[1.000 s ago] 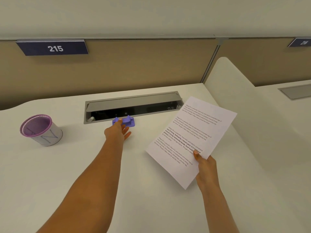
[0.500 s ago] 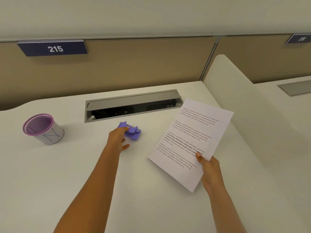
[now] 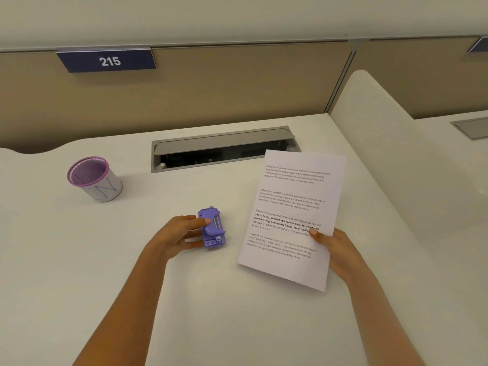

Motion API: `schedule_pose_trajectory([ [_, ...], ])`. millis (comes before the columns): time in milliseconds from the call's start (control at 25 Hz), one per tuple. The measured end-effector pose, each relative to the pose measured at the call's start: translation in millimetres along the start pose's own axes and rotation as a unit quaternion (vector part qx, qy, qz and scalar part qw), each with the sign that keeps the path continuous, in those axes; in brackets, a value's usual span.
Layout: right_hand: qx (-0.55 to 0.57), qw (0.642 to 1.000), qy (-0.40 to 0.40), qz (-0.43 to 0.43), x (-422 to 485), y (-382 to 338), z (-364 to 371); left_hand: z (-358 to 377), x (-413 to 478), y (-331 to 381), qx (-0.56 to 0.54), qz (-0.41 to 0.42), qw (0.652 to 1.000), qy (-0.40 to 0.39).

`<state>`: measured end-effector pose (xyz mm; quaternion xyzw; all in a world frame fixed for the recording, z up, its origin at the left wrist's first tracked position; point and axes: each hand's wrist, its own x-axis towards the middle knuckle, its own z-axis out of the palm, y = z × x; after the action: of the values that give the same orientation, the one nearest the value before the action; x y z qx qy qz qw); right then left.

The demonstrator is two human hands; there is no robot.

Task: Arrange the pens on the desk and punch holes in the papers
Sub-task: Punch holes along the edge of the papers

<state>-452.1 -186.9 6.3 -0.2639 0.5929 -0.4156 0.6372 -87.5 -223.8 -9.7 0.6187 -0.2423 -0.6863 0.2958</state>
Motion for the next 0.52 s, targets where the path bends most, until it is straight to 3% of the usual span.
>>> schedule_pose_trajectory([
  [520,-0.02,0.993,-0.068,0.089,-6.3,35.6,9.2,-6.9,-24.4,-38.1,-0.032,0.008,0.996,-0.086],
])
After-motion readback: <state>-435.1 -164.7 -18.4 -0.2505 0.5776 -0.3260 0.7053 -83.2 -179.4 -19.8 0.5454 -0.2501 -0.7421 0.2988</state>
